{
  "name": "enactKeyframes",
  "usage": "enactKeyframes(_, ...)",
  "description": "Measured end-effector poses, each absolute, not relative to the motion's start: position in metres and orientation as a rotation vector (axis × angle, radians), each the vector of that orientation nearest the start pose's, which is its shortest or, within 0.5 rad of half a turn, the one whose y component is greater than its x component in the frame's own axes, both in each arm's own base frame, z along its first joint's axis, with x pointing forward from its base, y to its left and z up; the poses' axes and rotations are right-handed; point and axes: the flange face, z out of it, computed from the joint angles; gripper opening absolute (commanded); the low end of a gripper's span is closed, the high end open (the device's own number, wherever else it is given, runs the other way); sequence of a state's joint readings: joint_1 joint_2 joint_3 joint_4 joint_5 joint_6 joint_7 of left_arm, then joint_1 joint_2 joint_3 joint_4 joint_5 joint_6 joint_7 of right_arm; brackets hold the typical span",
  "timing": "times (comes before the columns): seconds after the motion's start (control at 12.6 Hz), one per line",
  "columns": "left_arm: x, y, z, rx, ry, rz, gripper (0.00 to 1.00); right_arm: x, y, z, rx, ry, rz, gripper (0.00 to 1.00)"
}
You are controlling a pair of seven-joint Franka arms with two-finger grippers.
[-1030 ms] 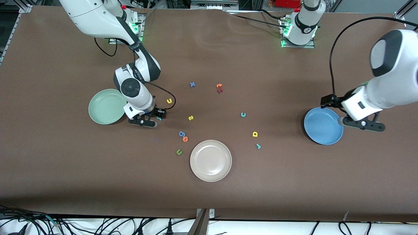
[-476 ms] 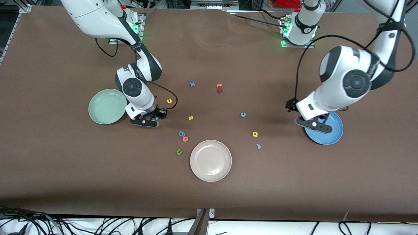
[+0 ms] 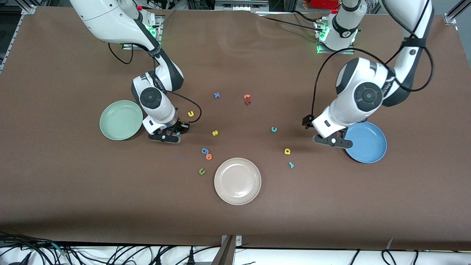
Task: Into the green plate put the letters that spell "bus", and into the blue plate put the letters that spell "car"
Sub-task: 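Drop the teal b into the green plate with the right gripper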
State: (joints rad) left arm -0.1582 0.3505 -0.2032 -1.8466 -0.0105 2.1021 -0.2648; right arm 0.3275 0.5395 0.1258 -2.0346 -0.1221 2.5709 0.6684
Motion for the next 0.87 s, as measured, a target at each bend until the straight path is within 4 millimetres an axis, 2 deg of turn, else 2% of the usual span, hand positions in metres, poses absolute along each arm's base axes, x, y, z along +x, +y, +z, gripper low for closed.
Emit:
enactKeyframes(0.24, 0.583, -0.248, 0.305, -3.205, 0.001, 0.117, 0.96, 0.538, 0.263, 0.179, -3.134, 0.204, -0.012, 0.19)
enactKeyframes(0.48, 0.586, -0.256, 0.277, -3.223, -0.050, 0.090, 0.93, 0.546, 0.257, 0.194, -3.158, 0.180, -0.006, 0.19)
enactKeyframes(0.63, 0.584, -0.265, 0.257, -3.228, -0.130, 0.089, 0.91, 0.555, 0.236, 0.220, -3.208, 0.096, 0.033, 0.19)
enactKeyframes(0.87, 0.576, -0.289, 0.219, -3.229, -0.275, 0.066, 0.91, 0.563, 0.183, 0.253, -3.277, -0.003, 0.140, 0.19)
